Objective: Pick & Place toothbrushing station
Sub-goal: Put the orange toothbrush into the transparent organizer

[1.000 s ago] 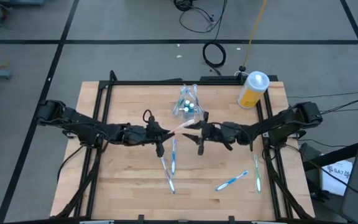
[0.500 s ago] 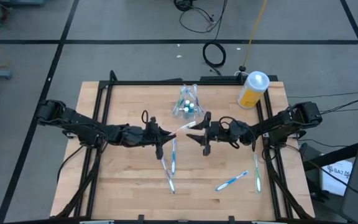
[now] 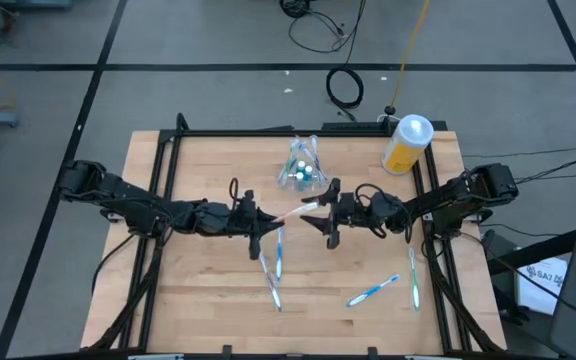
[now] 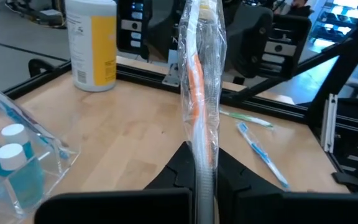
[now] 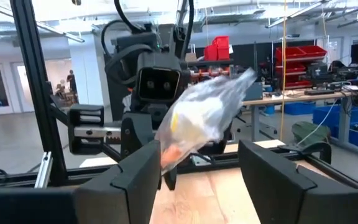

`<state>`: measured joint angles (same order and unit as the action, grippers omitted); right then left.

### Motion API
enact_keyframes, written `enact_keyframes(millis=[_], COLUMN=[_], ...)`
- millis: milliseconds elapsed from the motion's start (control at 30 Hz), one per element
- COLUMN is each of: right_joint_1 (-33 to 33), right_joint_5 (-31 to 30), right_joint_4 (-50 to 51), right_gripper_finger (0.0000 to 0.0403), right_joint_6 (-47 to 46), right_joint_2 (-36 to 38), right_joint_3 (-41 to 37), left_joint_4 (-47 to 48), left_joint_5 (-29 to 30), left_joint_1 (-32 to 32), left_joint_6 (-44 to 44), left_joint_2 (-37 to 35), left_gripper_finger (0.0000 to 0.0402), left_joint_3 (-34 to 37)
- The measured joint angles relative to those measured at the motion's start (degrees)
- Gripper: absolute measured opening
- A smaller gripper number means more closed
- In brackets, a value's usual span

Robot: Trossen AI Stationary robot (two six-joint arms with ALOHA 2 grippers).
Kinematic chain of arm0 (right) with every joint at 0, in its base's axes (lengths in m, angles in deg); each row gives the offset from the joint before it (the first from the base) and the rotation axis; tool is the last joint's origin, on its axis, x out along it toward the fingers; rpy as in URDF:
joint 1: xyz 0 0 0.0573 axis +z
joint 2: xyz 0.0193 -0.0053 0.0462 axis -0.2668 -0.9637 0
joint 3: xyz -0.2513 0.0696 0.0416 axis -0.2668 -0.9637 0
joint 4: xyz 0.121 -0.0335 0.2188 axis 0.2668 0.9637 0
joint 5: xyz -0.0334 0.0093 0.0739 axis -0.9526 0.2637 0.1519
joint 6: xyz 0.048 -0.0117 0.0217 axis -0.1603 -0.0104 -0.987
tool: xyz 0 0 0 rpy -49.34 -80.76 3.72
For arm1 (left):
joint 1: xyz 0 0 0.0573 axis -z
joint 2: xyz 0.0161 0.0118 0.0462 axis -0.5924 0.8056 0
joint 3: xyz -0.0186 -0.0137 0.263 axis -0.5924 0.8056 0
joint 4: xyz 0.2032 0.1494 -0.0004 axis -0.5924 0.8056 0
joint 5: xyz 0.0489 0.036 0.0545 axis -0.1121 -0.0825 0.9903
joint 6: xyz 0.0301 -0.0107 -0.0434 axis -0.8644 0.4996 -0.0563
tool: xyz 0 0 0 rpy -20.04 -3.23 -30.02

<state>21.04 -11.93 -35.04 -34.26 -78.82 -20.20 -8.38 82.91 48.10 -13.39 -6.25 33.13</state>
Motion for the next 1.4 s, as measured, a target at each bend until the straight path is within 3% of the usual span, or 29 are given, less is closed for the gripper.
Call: enact_keyframes(millis=[233, 600, 767, 967, 1200, 1400], right_joint_1=[0.0, 0.13, 0.13, 0.13, 0.09, 0.11], right_joint_5=[3.07, 3.17, 3.19, 4.64, 5.7, 5.95], right_joint_4=[-1.31, 1.84, 1.12, 1.14, 1.17, 1.91], right_gripper_finger=[0.0207, 0.0201, 0.0164, 0.0098, 0.0021, 0.0018], right_joint_6=[0.0, 1.74, 2.19, 2.88, 3.3, 3.54], right_joint_2=[-0.02, 0.0, 0.0, -0.02, -0.02, -0.02], right_joint_3=[0.88, 2.91, 2.91, 2.91, 2.91, 2.91], left_joint_4=[-0.21, -1.41, -1.47, -1.41, -1.38, -1.11], left_joint_5=[-0.24, -0.22, -0.22, -0.29, -0.84, -0.23], left_joint_1=[0.0, 0.0, 0.0, 0.0, 0.04, -0.02], left_joint_6=[-0.4, -0.81, -0.81, -0.81, -0.83, -0.7], left_joint_2=[0.0, 0.0, 0.0, 0.0, 0.0, 0.02], left_gripper_finger=[0.0016, 0.0022, 0.001, 0.0024, 0.0011, 0.0069], left_joint_3=[0.0, 0.0, 0.0, 0.0, 0.0, -0.02])
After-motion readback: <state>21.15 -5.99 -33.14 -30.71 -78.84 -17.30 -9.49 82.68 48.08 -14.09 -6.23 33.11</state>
